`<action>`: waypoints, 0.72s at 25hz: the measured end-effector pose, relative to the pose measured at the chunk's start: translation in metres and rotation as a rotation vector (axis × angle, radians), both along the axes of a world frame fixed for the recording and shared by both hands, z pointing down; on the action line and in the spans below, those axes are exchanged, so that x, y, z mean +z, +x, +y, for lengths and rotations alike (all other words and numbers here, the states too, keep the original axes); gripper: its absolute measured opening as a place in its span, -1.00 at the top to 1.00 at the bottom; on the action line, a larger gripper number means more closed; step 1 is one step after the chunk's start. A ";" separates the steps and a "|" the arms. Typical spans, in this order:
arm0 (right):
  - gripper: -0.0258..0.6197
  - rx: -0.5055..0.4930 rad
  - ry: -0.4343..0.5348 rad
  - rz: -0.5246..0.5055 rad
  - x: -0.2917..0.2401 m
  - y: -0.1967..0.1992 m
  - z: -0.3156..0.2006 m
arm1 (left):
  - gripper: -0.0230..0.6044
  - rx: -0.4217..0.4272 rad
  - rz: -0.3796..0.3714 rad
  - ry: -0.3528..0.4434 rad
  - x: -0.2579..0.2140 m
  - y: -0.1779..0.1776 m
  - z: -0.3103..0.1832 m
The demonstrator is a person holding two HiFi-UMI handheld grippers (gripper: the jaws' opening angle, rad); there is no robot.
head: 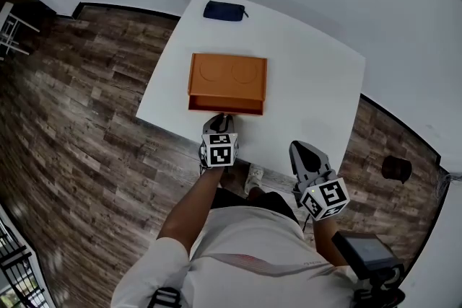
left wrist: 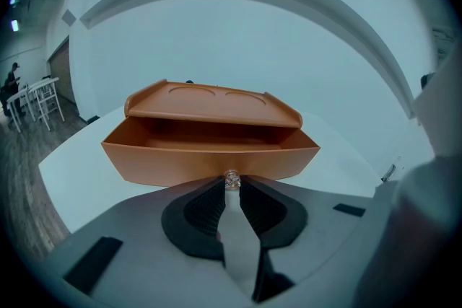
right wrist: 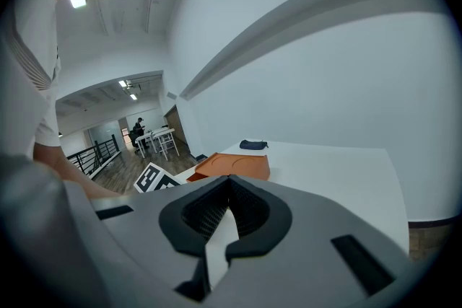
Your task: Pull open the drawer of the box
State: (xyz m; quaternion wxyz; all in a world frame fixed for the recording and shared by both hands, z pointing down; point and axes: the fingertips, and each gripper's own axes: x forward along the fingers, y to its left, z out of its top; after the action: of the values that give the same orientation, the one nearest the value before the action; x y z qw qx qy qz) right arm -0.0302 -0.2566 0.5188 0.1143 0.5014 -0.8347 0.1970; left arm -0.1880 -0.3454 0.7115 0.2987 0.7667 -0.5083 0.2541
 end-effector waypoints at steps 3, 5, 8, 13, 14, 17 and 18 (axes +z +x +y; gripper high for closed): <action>0.91 -0.024 0.003 -0.005 0.000 -0.005 -0.001 | 0.69 -0.007 0.003 -0.015 0.001 -0.002 0.014; 0.91 -0.037 0.003 -0.006 0.000 -0.006 0.000 | 0.69 -0.011 0.001 -0.018 0.002 -0.004 0.023; 0.91 -0.056 0.002 -0.004 0.000 -0.003 0.000 | 0.69 -0.016 0.000 -0.026 0.003 -0.004 0.035; 0.91 -0.074 0.002 -0.005 0.002 -0.004 0.003 | 0.69 -0.028 0.015 -0.042 0.003 -0.010 0.056; 0.91 -0.077 0.003 -0.007 0.001 -0.005 0.003 | 0.69 -0.027 0.016 -0.043 0.003 -0.011 0.059; 0.91 -0.085 0.002 -0.014 0.002 -0.009 0.004 | 0.69 -0.022 0.013 -0.040 0.004 -0.013 0.067; 0.91 -0.088 0.001 -0.016 0.002 -0.010 0.004 | 0.69 -0.022 0.014 -0.041 0.004 -0.014 0.069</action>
State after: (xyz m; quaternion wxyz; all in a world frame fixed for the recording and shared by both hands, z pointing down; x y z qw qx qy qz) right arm -0.0402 -0.2525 0.5212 0.1159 0.4627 -0.8569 0.1956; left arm -0.2018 -0.2762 0.7155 0.3206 0.7566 -0.5093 0.2556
